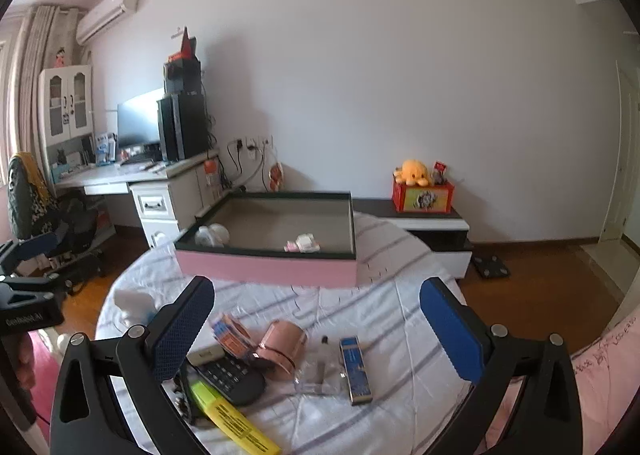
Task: Organize rigid objects
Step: 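Withdraw both tools from the box back over the items, then grasp the white plug adapter with the left tool while the right tool grasps the blue-gold box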
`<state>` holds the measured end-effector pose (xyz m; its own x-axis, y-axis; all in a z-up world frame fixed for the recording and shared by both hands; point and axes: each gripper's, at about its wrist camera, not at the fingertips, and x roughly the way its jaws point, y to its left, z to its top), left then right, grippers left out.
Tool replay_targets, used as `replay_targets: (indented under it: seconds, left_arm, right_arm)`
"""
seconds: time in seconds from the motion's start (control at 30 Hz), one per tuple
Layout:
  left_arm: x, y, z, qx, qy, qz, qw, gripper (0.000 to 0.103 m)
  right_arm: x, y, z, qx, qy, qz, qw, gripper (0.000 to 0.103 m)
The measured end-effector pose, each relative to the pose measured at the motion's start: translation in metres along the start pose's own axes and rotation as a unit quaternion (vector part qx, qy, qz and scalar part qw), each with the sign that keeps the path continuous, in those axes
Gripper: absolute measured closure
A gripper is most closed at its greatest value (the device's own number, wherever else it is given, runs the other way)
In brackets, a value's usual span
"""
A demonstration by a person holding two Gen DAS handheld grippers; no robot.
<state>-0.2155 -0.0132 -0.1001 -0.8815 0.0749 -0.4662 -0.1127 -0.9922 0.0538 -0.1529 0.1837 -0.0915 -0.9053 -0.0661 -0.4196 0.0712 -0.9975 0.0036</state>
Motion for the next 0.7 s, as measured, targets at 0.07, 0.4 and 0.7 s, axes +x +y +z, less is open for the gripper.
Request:
replay_targets:
  seconds: [0.07,0.4,0.7]
  left_arm:
    - [0.003,0.004,-0.007,-0.001,0.010,-0.003,1.0000,0.000]
    - [0.028,0.009,-0.048,-0.005,0.076,-0.008,0.9971,0.000]
    - [0.053,0.001,-0.061,-0.019,0.111,-0.005,0.9936,0.000]
  right_arm:
    - [0.005,-0.005,-0.007,0.002,0.011,-0.005,1.000,0.000]
    - [0.029,-0.027,-0.038,0.015,0.072,-0.018,0.997,0.000]
    - [0.050,-0.037,-0.056,0.019,0.113,-0.020,0.993,0.000]
